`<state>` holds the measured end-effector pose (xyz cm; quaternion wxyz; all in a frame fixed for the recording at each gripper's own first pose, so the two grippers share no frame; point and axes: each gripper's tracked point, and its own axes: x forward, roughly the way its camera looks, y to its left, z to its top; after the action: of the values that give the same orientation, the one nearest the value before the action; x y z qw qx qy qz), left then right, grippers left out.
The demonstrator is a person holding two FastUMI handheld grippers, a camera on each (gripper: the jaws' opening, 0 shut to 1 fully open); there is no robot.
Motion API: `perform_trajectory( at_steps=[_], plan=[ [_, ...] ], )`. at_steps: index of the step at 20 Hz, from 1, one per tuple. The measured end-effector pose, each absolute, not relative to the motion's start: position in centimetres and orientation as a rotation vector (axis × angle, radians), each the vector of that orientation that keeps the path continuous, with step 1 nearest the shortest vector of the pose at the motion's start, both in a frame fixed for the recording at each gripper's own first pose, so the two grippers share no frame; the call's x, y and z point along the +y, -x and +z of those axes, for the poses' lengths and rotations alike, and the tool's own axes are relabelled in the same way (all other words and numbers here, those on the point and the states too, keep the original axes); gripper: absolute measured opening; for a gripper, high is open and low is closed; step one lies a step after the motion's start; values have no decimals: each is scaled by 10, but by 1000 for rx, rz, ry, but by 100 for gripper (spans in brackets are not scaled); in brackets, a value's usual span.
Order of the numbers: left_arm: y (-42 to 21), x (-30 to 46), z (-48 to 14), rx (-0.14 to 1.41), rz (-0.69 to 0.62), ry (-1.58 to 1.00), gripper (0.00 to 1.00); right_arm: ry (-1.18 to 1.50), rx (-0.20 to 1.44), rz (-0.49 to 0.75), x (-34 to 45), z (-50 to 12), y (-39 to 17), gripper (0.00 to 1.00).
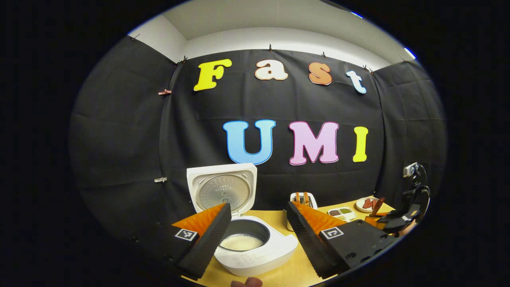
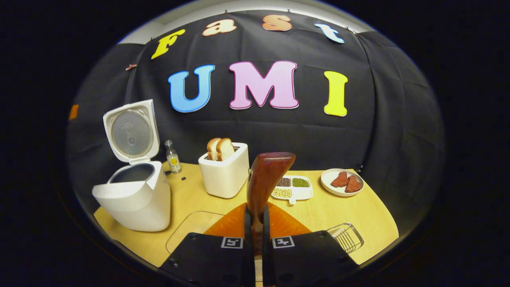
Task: Close the left gripper, press the button to open the rice cooker; take a wooden spoon from the chopstick holder with the right hand, scoop a spoonful of rice and pour it into the rice cooker, then put the wooden spoon back into the chopstick holder.
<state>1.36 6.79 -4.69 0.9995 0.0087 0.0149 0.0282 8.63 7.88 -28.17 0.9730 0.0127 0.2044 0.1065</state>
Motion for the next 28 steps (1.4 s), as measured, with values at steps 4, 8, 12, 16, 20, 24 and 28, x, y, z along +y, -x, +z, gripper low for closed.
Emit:
perform_trajectory(
  at_steps=[4,8,12,16,20,24,28],
  plan=[
    [-16,86,-53,41,54,-11,97,116,452,163,84,-318,-89,12],
    [-19,103,-59,51,52,3,97,114,520,157,97,-351,-85,12],
    [-20,113,-61,41,47,11,98,-171,585,140,122,-347,-76,12],
    [-18,114,-60,27,34,19,98,-481,652,76,132,-351,-67,12],
    [-15,114,-59,19,25,21,98,-728,695,33,123,-354,-62,12],
    [-11,114,-57,12,28,28,98,-934,654,17,104,-338,-62,12],
    [-8,113,-56,4,29,36,98,-1083,637,-32,78,-324,-61,12]
  ],
)
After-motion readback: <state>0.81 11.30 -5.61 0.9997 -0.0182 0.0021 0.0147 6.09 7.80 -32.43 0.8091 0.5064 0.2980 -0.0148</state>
